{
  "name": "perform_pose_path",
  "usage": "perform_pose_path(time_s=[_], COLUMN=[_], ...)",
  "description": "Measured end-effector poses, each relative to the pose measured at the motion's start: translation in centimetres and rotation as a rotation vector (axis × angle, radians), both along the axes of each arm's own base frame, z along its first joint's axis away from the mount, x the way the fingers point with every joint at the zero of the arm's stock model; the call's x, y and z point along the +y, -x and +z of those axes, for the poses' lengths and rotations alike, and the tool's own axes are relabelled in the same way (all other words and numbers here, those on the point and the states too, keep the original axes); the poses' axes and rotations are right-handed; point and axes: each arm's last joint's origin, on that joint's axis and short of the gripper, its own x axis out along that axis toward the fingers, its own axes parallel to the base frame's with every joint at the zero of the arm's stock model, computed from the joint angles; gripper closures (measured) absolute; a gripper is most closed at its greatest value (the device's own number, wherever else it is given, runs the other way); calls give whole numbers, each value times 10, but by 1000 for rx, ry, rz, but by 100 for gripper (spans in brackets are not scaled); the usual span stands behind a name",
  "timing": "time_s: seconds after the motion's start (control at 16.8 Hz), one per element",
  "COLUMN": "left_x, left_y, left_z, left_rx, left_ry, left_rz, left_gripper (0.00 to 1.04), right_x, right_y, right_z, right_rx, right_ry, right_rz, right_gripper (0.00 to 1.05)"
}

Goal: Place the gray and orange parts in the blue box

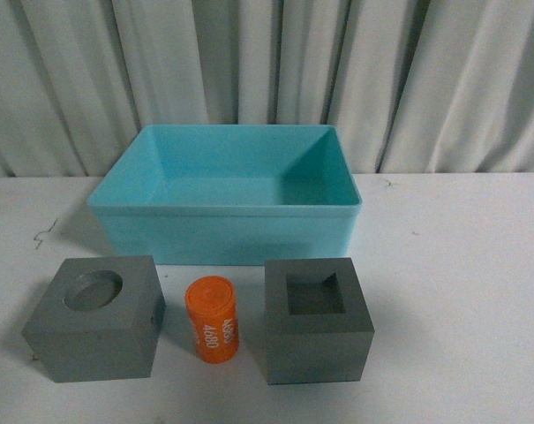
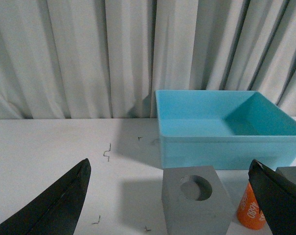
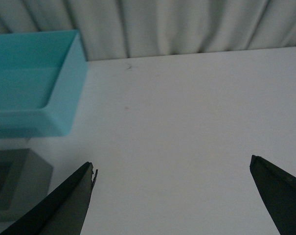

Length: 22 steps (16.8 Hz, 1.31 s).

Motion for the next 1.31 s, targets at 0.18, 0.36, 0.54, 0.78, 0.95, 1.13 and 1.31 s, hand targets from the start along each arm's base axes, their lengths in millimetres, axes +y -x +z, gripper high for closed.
perform_pose_path(time_s=[0.18,0.36,0.54,0.78,0.95,1.13,1.31], left_x=[0,0,0,0,0,0,0], left_y=[0,0,0,0,0,0,0], left_z=[0,0,0,0,0,0,0], left_rx=[0,0,0,0,0,0,0], left_ry=[0,0,0,0,0,0,0], left_rz=[0,0,0,0,0,0,0], left_gripper=[7,7,7,7,7,7,7], right_x=[47,96,121,140,151,165,173], right_y=[-36,-57,-66,-80,-84,-90,-97], right_z=[-19,-54,-72,-87,-92,-91,-95], right_rx=[40,189,261,319,338,331,336], right_ry=[11,38,25,23,29,29,24], right_rz=[89,145,175,174,194,218,215], right_gripper=[6,6,6,6,6,6,6])
